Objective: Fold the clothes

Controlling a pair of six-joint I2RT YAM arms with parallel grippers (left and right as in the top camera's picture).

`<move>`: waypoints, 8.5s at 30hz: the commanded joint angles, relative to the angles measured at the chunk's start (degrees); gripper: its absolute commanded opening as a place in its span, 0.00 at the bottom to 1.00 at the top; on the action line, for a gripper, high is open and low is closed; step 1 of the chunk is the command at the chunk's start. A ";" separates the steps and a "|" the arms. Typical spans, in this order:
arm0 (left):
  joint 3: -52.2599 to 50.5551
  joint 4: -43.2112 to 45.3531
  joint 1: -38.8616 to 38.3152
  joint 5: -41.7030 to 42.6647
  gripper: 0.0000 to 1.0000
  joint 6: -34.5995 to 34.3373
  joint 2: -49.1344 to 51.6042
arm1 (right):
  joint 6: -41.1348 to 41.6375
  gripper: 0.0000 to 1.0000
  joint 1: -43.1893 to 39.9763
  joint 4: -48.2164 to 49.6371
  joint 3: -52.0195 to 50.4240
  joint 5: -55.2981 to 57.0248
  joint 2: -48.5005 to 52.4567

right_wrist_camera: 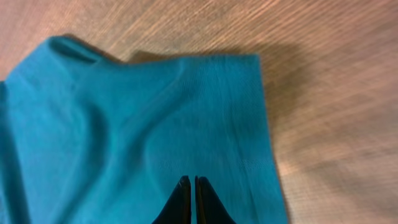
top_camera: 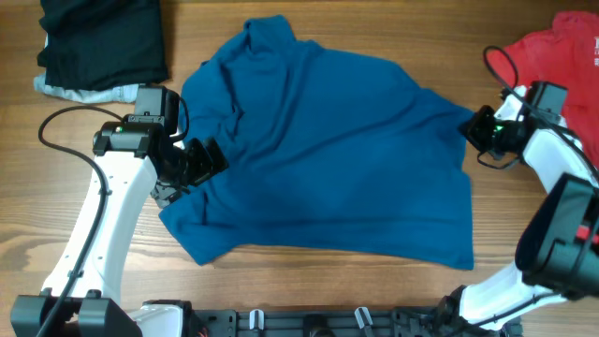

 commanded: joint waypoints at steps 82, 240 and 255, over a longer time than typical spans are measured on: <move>0.00 7.19 -13.70 -6.21 0.13 1.64 0.83 | -6.88 0.04 -1.90 -52.72 53.88 -2.10 0.09; -10.82 12.79 -9.84 -0.87 0.68 -3.98 -0.24 | -8.20 0.92 24.59 -45.44 71.23 -11.69 22.84; -11.23 9.42 -9.86 1.66 0.87 -4.31 8.66 | 4.07 0.99 38.71 -5.09 71.23 6.86 42.40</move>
